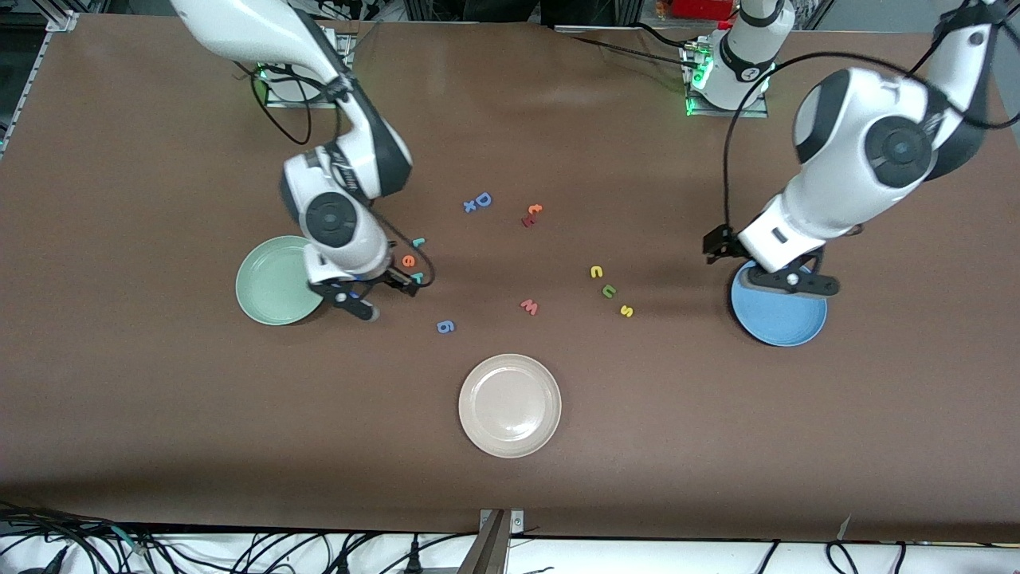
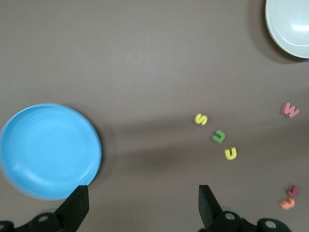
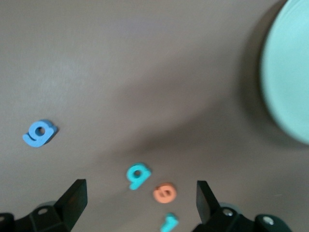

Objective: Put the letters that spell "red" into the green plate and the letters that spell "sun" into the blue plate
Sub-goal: 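Move the right gripper to the 9 while the left gripper nears the S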

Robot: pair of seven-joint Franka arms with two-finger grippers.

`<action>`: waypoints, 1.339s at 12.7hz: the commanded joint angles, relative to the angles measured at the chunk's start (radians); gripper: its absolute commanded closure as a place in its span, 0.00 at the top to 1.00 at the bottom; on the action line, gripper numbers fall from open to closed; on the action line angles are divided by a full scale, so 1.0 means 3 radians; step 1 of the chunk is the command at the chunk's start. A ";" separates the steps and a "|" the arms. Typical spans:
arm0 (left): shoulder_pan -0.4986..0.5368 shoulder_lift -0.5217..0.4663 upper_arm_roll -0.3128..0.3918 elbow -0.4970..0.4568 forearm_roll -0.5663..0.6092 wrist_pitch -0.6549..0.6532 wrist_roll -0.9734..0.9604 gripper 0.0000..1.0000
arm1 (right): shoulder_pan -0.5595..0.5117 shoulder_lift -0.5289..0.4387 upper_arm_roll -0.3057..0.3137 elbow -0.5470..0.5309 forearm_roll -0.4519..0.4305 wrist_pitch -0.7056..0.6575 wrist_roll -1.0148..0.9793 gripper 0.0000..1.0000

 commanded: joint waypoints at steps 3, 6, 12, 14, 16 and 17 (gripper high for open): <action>-0.0299 0.0568 0.0023 0.0061 -0.0047 0.0544 -0.0101 1.00 | 0.0005 -0.0017 -0.0017 -0.0396 0.0005 0.0697 0.0408 1.00; -0.0438 0.0809 0.0033 0.0066 -0.0052 0.0804 -0.0101 0.97 | 0.0036 0.0069 -0.0017 -0.0494 -0.0010 0.0887 0.0511 0.99; -0.0632 0.1096 0.0104 0.0066 0.0472 0.1163 -0.0049 0.91 | 0.0051 0.0070 -0.0012 -0.0474 -0.0015 0.0862 0.0439 0.53; -0.0658 0.1147 0.0104 0.0061 0.0566 0.1189 -0.0049 0.91 | 0.0087 0.0080 -0.0012 -0.0474 -0.0015 0.0862 0.0450 0.53; -0.0704 0.1213 0.0125 0.0061 0.0577 0.1321 -0.0049 0.91 | 0.0123 0.0105 -0.0012 -0.0474 -0.0015 0.0862 0.0455 0.53; -0.0729 0.1244 0.0135 0.0061 0.0577 0.1362 -0.0049 0.87 | 0.0123 0.0116 -0.0012 -0.0474 -0.0015 0.0862 0.0450 0.53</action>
